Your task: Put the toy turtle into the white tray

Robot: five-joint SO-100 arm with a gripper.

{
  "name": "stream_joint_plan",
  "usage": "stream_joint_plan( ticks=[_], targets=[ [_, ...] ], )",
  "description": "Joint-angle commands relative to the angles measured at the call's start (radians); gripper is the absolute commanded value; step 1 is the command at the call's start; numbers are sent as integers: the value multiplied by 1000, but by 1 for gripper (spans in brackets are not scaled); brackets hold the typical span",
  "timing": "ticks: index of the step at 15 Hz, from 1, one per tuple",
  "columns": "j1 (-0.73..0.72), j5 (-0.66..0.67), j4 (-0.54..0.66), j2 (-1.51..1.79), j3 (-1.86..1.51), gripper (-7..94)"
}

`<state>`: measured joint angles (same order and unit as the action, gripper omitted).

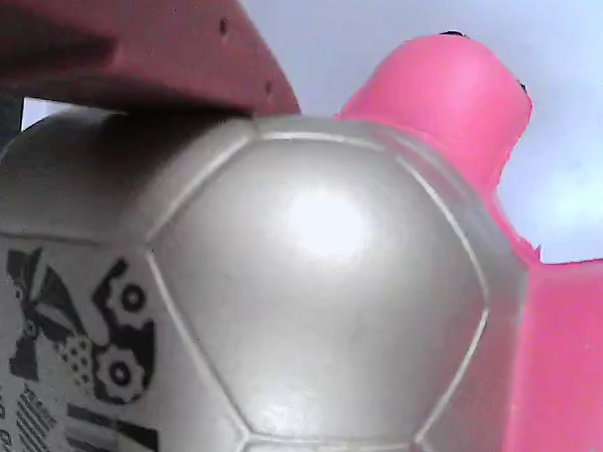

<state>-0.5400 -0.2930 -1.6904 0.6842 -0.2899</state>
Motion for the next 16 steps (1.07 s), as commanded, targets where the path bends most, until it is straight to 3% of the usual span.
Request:
stream_joint_plan(
  ticks=[1, 9, 16],
  targets=[
    [-32, -12, -18, 61, 46, 5],
    [-61, 2, -20, -15, 35, 50],
    [-60, 2, -32, -9, 41, 52]
  ],
)
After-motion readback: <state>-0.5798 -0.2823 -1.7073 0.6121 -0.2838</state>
